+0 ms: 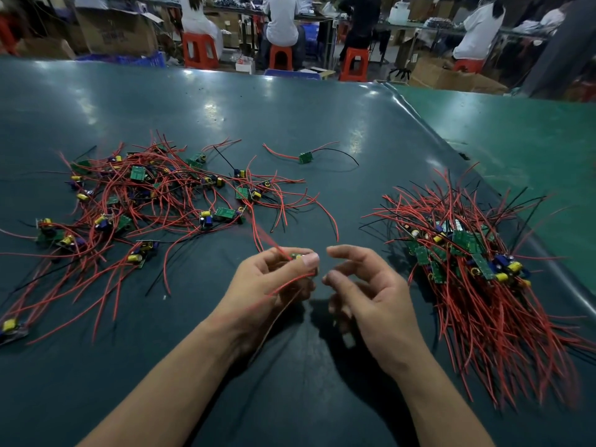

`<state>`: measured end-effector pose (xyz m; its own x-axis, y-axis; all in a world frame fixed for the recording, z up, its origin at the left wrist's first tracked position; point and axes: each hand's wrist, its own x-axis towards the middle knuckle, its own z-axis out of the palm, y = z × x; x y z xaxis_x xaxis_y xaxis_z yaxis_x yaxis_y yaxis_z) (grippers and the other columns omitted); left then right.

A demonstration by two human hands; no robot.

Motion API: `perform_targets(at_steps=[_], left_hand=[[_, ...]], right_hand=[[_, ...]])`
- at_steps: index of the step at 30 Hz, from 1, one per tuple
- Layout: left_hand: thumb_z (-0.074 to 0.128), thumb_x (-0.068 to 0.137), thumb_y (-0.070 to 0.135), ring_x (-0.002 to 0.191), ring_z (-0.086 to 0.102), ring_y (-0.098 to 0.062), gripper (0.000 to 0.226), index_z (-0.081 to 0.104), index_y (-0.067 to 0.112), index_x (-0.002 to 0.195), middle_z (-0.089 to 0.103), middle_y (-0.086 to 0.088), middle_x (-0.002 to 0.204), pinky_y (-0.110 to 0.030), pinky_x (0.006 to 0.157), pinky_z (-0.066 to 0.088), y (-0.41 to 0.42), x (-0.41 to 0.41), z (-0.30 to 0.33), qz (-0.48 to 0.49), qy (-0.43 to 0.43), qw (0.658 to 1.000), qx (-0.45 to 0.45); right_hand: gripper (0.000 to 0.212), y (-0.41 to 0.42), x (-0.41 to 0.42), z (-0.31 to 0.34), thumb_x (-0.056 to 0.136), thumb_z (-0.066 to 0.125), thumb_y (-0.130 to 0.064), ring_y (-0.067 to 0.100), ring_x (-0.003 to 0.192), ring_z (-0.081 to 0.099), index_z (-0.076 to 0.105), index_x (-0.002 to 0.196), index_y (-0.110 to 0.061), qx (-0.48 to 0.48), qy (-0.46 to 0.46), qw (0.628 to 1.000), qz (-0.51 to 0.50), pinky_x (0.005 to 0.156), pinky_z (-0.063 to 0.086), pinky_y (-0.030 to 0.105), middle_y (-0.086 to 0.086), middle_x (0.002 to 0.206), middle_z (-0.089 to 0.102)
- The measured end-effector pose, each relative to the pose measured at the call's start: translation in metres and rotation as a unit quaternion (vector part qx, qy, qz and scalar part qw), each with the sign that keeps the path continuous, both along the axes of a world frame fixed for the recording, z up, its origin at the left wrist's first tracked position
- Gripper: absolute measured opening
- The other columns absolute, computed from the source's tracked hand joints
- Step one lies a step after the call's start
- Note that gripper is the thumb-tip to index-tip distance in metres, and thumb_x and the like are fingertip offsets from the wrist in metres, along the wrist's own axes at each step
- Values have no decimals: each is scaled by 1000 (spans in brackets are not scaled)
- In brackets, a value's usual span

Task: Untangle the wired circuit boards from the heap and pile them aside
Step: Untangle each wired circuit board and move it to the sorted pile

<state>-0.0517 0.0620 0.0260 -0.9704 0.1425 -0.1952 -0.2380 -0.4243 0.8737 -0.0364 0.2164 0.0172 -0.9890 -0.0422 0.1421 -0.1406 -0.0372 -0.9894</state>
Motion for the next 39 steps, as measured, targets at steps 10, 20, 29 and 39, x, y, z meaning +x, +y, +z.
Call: perform_targets(at_steps=[10,20,29,39], left_hand=[[74,59,45,53,57,-8,40,63,11,77,67,-1,65,-17,52,48,9,3,-5,38,62,996,-60],[85,62,20,57,57,-12,19,75,15,78,69,-3,70,-19,61,49,12,1,-5,25,124,992,-2],[83,62,19,60,63,-12,17,74,13,76,73,-6,71,-20,60,51,13,4,-5,38,162,982,-91],[80,66,27,58,55,-14,16,78,17,77,70,-7,73,-21,55,47,5,-1,-6,-26,93,995,-22]], right_hand=[[13,-10,0,-2,84,73,-18,8,69,66,75,92,-28,107,178,972,-112,65,49,18,-9,80,72],[14,-15,-4,13,75,67,-23,5,41,45,76,75,-12,-268,-146,950,-59,32,30,15,1,65,63],[21,-15,-4,9,80,67,-29,5,38,40,76,66,-16,-191,-153,966,-81,32,28,16,-1,55,56],[30,-5,-9,13,80,63,-33,6,35,32,67,57,-15,-294,-176,937,-66,31,23,15,-4,48,35]])
